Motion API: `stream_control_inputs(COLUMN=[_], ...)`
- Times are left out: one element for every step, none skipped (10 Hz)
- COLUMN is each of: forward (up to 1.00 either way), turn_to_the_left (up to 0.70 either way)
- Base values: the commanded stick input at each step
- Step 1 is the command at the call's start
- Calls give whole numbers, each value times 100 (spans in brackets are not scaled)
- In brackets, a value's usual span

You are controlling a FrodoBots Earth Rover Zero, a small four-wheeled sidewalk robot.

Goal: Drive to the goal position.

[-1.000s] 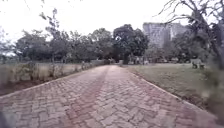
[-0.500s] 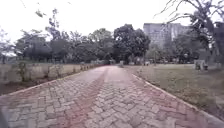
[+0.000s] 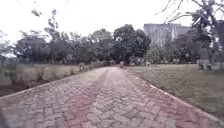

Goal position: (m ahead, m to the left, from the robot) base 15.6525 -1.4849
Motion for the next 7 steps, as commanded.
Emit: stream_control_inputs(forward=[70,70,70,70,70,70,70], turn_to_the_left=[0,0,0,0,0,0,0])
